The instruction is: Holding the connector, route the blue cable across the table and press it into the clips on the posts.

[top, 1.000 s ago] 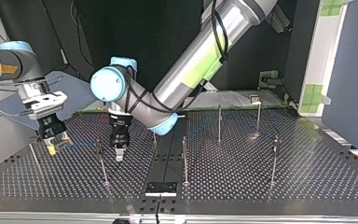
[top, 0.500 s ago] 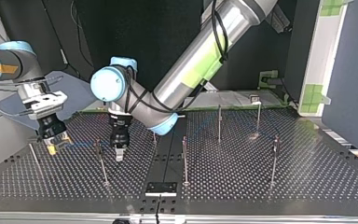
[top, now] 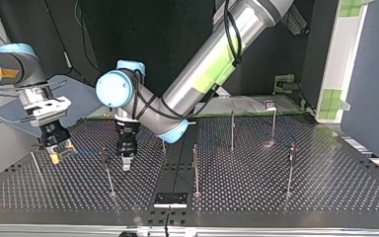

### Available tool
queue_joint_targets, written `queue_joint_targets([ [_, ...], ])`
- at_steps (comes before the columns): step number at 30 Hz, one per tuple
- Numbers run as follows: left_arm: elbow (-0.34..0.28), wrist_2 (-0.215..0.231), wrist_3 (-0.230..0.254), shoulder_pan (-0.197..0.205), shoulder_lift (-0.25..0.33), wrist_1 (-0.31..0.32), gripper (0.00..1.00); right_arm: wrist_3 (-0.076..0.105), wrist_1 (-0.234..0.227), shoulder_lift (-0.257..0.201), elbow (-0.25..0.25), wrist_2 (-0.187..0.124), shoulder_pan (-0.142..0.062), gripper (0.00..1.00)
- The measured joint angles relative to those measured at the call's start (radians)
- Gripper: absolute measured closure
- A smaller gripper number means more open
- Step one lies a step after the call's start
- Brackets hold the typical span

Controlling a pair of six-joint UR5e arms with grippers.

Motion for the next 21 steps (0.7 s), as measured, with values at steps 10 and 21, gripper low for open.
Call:
queue_joint_targets([
  [10, -0.002, 0.002, 0.0, 0.002, 0.0, 0.002, 0.02, 0.0, 0.0, 0.0, 0.0, 0.0, 0.0, 1.0],
  [21, -0.02, 0.017, -0.004, 0.019, -0.001, 0.021, 0.02, 0.0, 0.0, 0.0, 0.0, 0.0, 0.0, 1.0],
])
